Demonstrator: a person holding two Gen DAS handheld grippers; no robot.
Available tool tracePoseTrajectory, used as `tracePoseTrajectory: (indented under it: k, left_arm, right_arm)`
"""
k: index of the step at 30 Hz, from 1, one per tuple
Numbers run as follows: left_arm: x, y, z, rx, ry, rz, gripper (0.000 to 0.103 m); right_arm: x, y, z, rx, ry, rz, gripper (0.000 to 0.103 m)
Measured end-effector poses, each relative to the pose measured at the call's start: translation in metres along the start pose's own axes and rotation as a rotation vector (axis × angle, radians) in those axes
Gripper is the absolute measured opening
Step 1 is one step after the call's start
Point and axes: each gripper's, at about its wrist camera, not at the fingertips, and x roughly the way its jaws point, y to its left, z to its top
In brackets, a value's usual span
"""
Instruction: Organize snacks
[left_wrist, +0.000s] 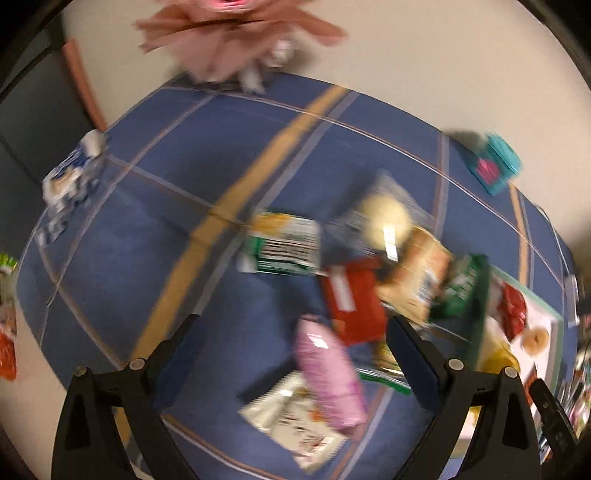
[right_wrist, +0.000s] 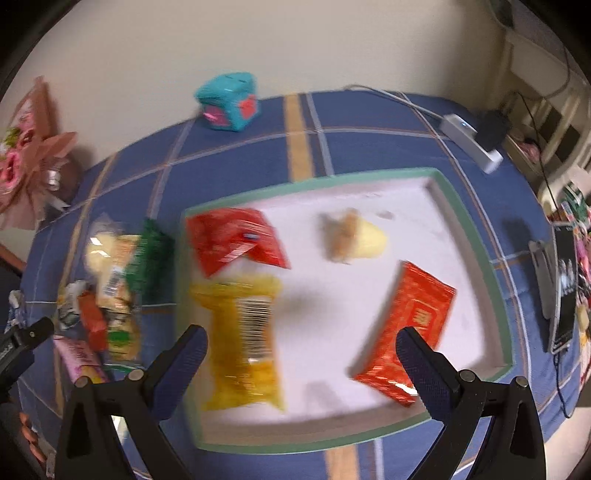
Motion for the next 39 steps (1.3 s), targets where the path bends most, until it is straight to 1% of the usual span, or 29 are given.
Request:
tracePoseTrajectory:
  k: [4,8,11,14,21,24,27,32,34,36,37,39]
  left_arm:
    - [0.004,0.032,0.004,-0.068,0.014,0.015,0.098]
    - [0.013,0.048,0.005,-0.094,0.042,0.023,0.098]
    - [0.026,0.050,0.001,-0.096,0.087,0.017,0.098]
    - [0.038,0.051,-0.003,-0.103,0.136,0.027,0.098]
    - [0.068,0.072,-0.013,-0.158,0.231,0.078,0.098]
    - [0.072,0.083,-0.016,-0.195,0.248,0.085,0.098]
    - [0.072,0.091,-0.016,-0.222,0.245,0.089,0.098]
    - [0.075,0.105,-0.016,-0.256,0.250,0.090,0.098]
    - [0.076,0.107,-0.017,-0.259,0.255,0.092,0.098]
    - [0.077,0.107,-0.018,-0.259,0.258,0.096,0.098]
    - [0.077,0.107,-0.019,-0.259,0.260,0.094,0.098]
    - [0.078,0.106,-0.019,-0.257,0.261,0.086,0.098]
  right_arm:
    - [-0.006,0.028,-0.001,-0.038,-0.025,0.034,0.103]
    - [-0.006,0.062,-0.005,-0.098,-0.025,0.056,0.103]
    - [-0.002,0.088,-0.011,-0.151,-0.015,0.075,0.103]
    - [0.003,0.117,-0.019,-0.213,0.003,0.118,0.103]
    - [0.022,0.166,-0.039,-0.321,0.063,0.179,0.103]
    - [0.026,0.181,-0.043,-0.334,0.079,0.210,0.103]
    - [0.029,0.194,-0.047,-0.352,0.086,0.231,0.103]
    - [0.038,0.210,-0.055,-0.386,0.093,0.233,0.103]
    - [0.042,0.216,-0.058,-0.391,0.093,0.228,0.101]
    - [0.046,0.221,-0.061,-0.400,0.093,0.230,0.090]
    - [0.048,0.224,-0.063,-0.403,0.095,0.238,0.088]
    - [0.051,0.229,-0.065,-0.411,0.101,0.249,0.077]
